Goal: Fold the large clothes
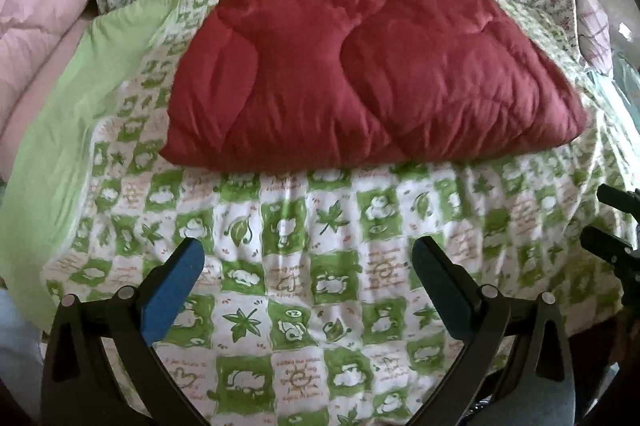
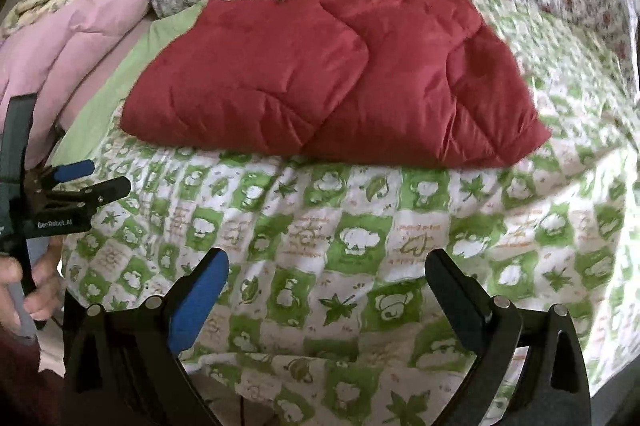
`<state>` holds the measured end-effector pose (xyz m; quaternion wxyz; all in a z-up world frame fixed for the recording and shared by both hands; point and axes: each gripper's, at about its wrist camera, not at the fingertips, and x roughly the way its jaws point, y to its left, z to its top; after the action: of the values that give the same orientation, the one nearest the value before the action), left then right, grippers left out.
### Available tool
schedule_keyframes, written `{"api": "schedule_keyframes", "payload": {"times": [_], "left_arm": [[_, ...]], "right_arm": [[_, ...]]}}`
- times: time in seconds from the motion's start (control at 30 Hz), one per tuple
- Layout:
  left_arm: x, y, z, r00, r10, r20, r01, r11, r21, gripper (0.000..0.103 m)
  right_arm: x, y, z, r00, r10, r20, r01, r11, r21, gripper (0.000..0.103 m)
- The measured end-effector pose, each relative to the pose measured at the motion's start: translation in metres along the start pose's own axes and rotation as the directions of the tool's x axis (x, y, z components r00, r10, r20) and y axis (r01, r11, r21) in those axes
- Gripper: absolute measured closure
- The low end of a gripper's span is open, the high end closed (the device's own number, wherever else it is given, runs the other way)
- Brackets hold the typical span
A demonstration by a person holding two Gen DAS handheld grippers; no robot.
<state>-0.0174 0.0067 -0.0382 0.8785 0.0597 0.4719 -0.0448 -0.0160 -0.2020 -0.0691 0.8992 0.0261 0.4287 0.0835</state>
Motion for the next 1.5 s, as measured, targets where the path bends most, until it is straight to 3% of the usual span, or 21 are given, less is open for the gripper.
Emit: {"api": "schedule_keyframes", "payload": {"times": [0.23, 0.67, 1.17, 1.5], "left_arm": [[-0.029, -0.004, 0.023, 0.997, 0.050, 0.055, -0.050, 0.999, 0.000, 0.000], [-0.005, -0.011, 0.045, 0.997, 0.074, 0.038, -0.075, 0.997, 0.018, 0.000], [0.002, -0.009, 0.075, 0.997, 0.070, 0.044, -0.071, 0.997, 0.021, 0.000], [0.011, -0.012, 0.084, 0.998, 0.055, 0.024, -0.056, 0.998, 0.025, 0.000]], "right_arm": [[-0.036, 0.011, 0.025, 0.994, -0.028, 0.107, 0.032, 0.999, -0.040, 0.001], [0.008, 0.013, 0.043, 0.999, -0.034, -0.001, 0.034, 0.998, -0.045, 0.001], [0.017, 0.012, 0.091, 0.998, -0.059, 0.003, 0.059, 0.997, -0.053, 0.001], [0.027, 0.002, 0.101, 0.998, -0.062, -0.019, 0.062, 0.998, -0.030, 0.001]]}}
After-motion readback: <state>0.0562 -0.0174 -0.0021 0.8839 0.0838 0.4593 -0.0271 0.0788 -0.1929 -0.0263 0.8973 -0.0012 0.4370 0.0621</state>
